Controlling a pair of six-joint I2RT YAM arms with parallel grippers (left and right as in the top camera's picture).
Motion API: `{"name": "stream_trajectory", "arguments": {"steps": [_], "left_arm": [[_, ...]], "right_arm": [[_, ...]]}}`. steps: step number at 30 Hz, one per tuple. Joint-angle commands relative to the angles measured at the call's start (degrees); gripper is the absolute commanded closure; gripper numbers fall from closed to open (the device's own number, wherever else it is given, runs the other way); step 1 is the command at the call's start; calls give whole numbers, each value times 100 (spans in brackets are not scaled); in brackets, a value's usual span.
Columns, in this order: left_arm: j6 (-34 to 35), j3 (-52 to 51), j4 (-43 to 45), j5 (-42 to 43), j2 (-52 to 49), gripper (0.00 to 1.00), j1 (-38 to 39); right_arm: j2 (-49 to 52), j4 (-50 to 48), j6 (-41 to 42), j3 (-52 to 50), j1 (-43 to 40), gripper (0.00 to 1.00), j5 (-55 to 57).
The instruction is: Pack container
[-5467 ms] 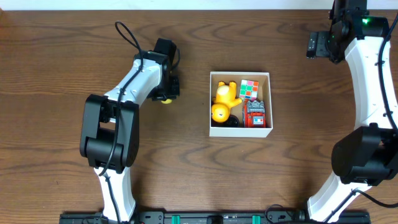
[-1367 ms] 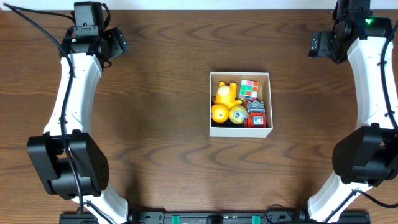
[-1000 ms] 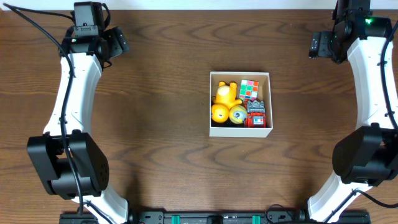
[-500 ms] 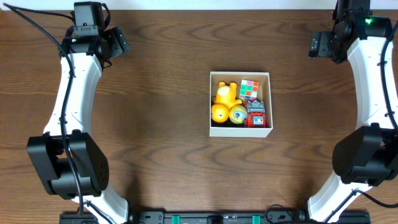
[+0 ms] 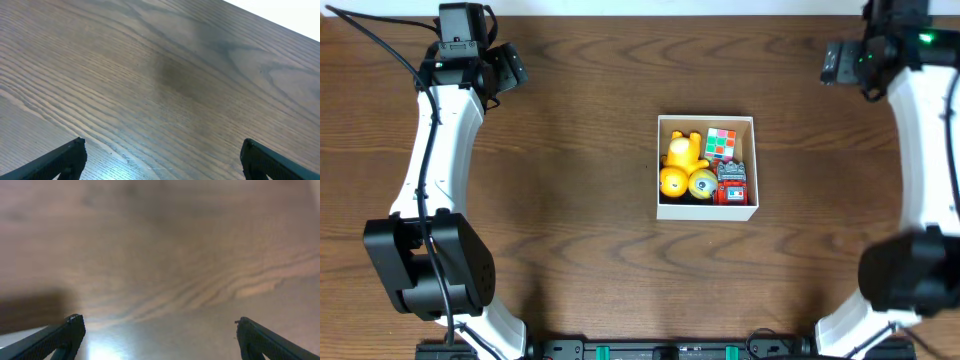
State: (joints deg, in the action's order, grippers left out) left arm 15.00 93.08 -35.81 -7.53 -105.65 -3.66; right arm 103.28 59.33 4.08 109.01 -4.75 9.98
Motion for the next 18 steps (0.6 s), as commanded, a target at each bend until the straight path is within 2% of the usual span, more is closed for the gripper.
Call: {"name": "stream_trajectory", "arguments": {"steps": [1, 5, 8, 12, 18], "left_arm": [[26, -11, -17, -68, 31, 2, -13], [26, -11, -17, -68, 31, 2, -13], [28, -11, -17, -68, 31, 2, -13], [28, -11, -17, -68, 31, 2, -13], [26, -11, -17, -68, 31, 2, -13]], "right_arm": [[-1145, -234, -81, 68, 162, 1, -225], [-2131, -343, -223, -188, 400, 1, -142], [-2973, -459, -221, -772, 575, 1, -142], [-4404, -1143, -192, -2404, 660, 1, -146], [-6457, -2929, -179, -5311, 599, 1, -273]]}}
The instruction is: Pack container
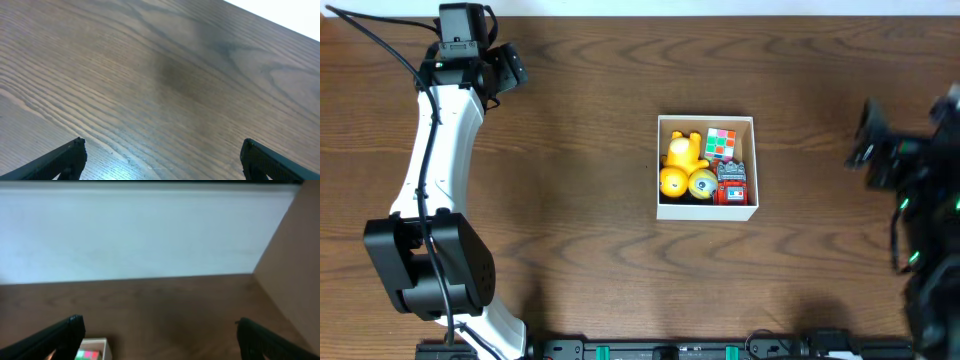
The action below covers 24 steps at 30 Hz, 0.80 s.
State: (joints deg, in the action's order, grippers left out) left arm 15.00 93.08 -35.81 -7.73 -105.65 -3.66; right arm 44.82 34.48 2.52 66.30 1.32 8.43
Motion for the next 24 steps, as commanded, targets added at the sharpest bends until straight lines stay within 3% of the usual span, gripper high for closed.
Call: {"name": "stream_trajectory", "arguments": {"steps": [1, 7, 11, 24], "left_arm": [[28, -11, -17, -48, 31, 2, -13], [28, -11, -17, -48, 31, 2, -13], [28, -11, -15, -48, 31, 2, -13], [26, -11, -17, -48, 31, 2, -13]], "right_arm": [[-909, -732, -24, -1506, -61, 1, -188], [-2328, -2098, -22, -3821, -417, 1, -721], [-2889, -2653, -20, -4769, -509, 1, -723], [-4107, -2870, -22, -6210, -511, 1, -717]]}}
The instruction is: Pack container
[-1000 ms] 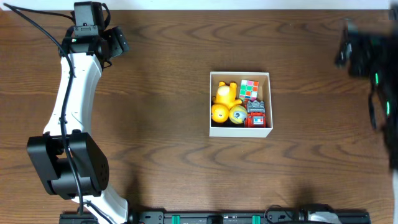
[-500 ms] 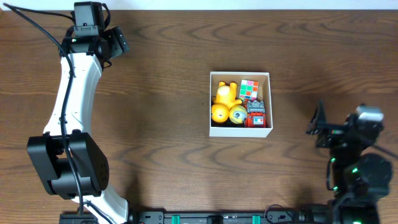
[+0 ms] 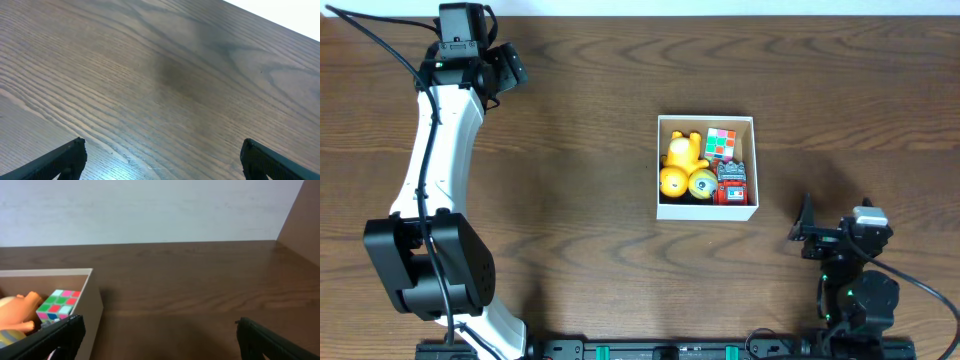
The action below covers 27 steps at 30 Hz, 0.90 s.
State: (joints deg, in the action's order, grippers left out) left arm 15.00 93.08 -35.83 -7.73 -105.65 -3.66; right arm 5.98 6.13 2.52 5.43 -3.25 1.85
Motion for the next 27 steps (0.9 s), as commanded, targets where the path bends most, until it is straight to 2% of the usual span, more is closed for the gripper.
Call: {"name": "stream_trajectory", "arguments": {"steps": [1, 10, 16, 27], "left_arm": [[26, -11, -15, -48, 31, 2, -13], [26, -11, -15, -48, 31, 2, -13], [26, -11, -15, -48, 31, 2, -13], [28, -11, -15, -48, 31, 2, -13]], "right_arm": [[-326, -17, -22, -179, -55, 1, -59], [-570, 168, -26, -341, -55, 1, -61], [-527, 181, -525, -341, -55, 1, -61], [-472, 179, -516, -341, -55, 1, -146]]}}
